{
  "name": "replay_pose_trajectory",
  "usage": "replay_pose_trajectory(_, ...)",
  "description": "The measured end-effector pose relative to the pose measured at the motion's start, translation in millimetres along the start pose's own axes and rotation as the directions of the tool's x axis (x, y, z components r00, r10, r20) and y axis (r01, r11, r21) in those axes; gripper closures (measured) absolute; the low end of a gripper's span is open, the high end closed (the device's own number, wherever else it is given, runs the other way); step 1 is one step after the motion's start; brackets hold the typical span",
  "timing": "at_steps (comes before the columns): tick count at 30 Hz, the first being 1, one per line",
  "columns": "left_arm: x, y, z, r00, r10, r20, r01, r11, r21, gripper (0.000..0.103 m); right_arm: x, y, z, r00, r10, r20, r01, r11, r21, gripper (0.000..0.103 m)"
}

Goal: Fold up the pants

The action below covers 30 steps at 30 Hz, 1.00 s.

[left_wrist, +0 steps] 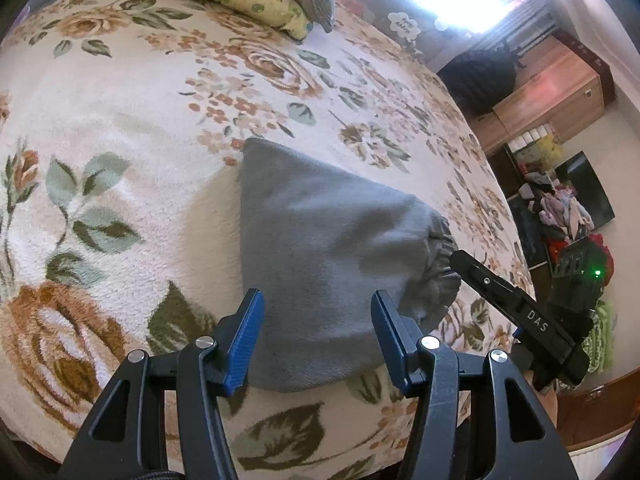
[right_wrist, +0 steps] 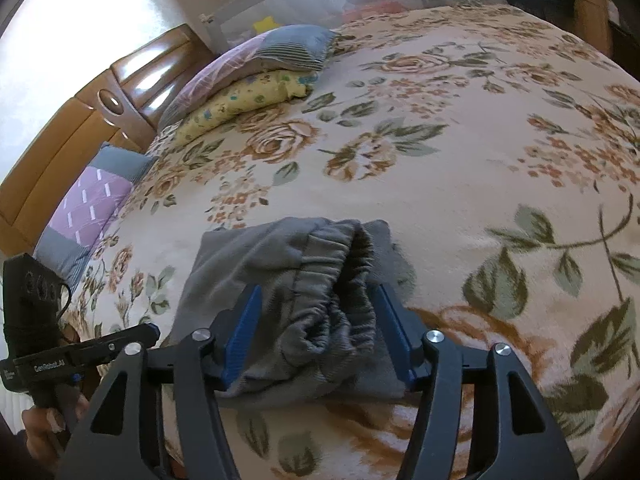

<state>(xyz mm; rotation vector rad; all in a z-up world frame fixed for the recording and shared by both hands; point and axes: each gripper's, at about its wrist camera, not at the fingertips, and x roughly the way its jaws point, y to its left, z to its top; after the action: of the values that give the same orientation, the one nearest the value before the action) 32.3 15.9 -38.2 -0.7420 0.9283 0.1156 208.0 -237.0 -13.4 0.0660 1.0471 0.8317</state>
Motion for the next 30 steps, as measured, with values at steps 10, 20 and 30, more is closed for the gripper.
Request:
replay_pose_trajectory(10, 18, 9, 7, 0.999, 0.015, -0.038, -0.016, 1.000, -0.002, 0.046, 19, -15, -7, 0.999, -0.015, -0.049, 0.018, 0.998, 0.057, 0.036)
replay_pose_trajectory(20, 37, 19, 16, 0.997, 0.017, -0.073, -0.018, 1.000, -0.016, 0.037, 22, -21, -11, 0.998, 0.006, -0.055, -0.001, 0.996, 0.090, 0.028)
replay_pose_trajectory(30, 46, 29, 19, 0.997, 0.008, -0.073, -0.007, 1.000, 0.018, 0.036, 28, -29, -18, 0.998, 0.025, -0.055, -0.018, 0.991, 0.133, 0.023)
